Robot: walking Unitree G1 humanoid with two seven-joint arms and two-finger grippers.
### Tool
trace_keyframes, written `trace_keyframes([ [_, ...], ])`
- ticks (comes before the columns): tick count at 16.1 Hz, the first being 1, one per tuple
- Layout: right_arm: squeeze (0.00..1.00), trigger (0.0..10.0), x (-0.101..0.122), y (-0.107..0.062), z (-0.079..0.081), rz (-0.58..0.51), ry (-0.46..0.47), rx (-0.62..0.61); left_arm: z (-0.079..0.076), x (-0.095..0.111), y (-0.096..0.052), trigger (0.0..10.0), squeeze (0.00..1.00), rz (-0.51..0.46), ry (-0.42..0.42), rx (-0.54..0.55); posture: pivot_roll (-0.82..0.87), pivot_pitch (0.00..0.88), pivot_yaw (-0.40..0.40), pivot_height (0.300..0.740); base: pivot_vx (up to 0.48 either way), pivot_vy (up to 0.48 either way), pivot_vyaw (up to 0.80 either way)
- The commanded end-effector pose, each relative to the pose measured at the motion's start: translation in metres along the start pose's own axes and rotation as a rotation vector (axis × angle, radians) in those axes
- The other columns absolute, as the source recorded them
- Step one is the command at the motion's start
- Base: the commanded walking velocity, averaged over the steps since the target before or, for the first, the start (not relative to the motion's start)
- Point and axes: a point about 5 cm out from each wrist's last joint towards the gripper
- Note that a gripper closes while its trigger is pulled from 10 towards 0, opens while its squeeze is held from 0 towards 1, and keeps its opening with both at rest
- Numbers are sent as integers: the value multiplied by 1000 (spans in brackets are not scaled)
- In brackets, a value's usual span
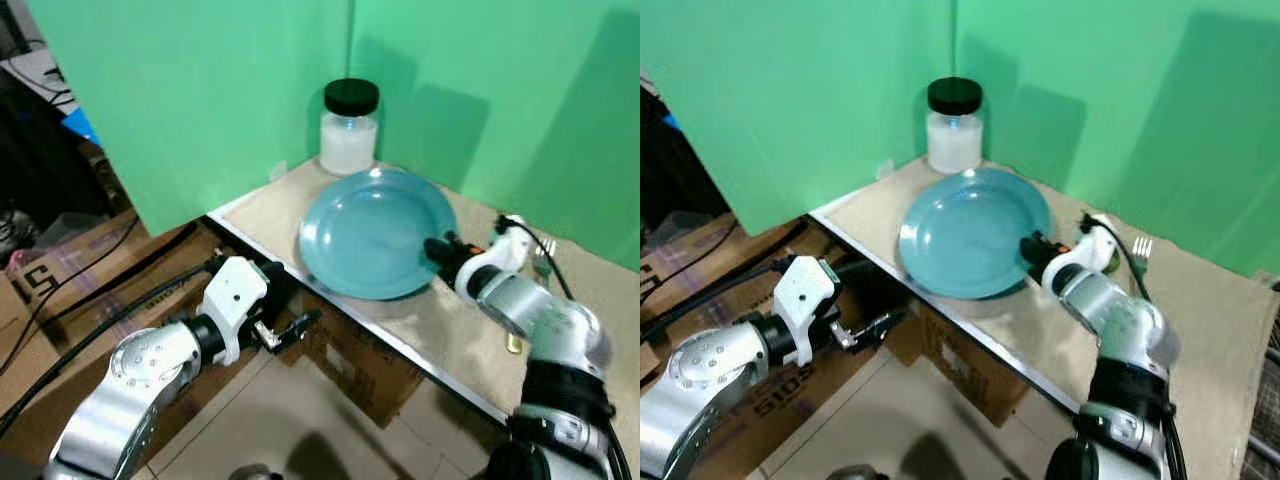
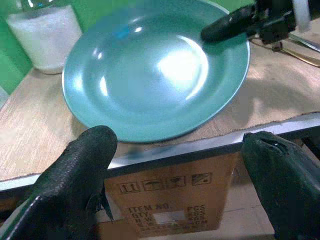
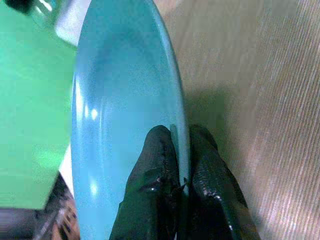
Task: Setting the table
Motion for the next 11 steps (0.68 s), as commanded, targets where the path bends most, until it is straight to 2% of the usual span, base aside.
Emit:
trace_keyframes([
  [1, 0, 0, 15, -12, 10, -92, -4, 55, 1, 4, 1, 10000, 0, -22, 7, 7, 104, 0, 26, 740, 0, 0, 0],
  [2, 0, 0, 18, -17, 15, -118, -9, 78, 0, 7, 2, 10000, 0, -37, 3, 11, 100, 0, 29, 740, 0, 0, 0],
  [3, 0, 0, 21, -28, 25, -171, -57, 114, 0, 12, 2, 10000, 0, -69, -4, 24, 94, 0, 33, 740, 0, 0, 0],
  [4, 0, 0, 23, -38, 37, -211, -140, 148, 1, 16, 2, 10000, 0, -100, -7, 48, 89, 0, 37, 740, 0, 0, 0],
  [5, 0, 0, 28, -52, 52, -296, -273, 182, 3, 21, 3, 10000, 0, -136, -8, 91, 85, 0, 41, 740, 0, 0, 0],
  [6, 0, 0, 32, -63, 64, -368, -361, 208, 4, 24, 5, 10000, 0, -161, -9, 123, 80, 0, 43, 740, 0, 0, 0],
  [7, 0, 0, 38, -71, 70, -445, -372, 198, 3, 27, 7, 10000, 0, -189, -6, 147, 80, 0, 45, 740, 0, 0, 0],
  [8, 0, 10000, 40, -78, 75, -505, -431, 174, 1, 33, 9, 10000, 0, -225, -9, 173, 75, 0, 49, 740, 0, 0, 0],
  [9, 0, 10000, 38, -83, 80, -540, -545, 168, -1, 36, 9, 10000, 0, -254, -23, 196, 71, 0, 56, 740, 0, 0, 0],
  [10, 0, 10000, 31, -87, 87, -577, -705, 154, -5, 40, 9, 10000, 0, -288, -35, 226, 67, 0, 60, 740, 0, 0, 0],
  [11, 0, 10000, 25, -87, 88, -594, -777, 110, -7, 40, 8, 10000, 0, -303, -35, 251, 67, 0, 60, 740, 0, 0, 0],
])
Point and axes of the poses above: a point about 5 cm out from each wrist's last joint towards the gripper, its own y axis pointing out of the wrist towards the gripper, its own x axis along the axis of the wrist's last joint, z = x × y, and after that the axes turned 14 degrees about -y, right-handed
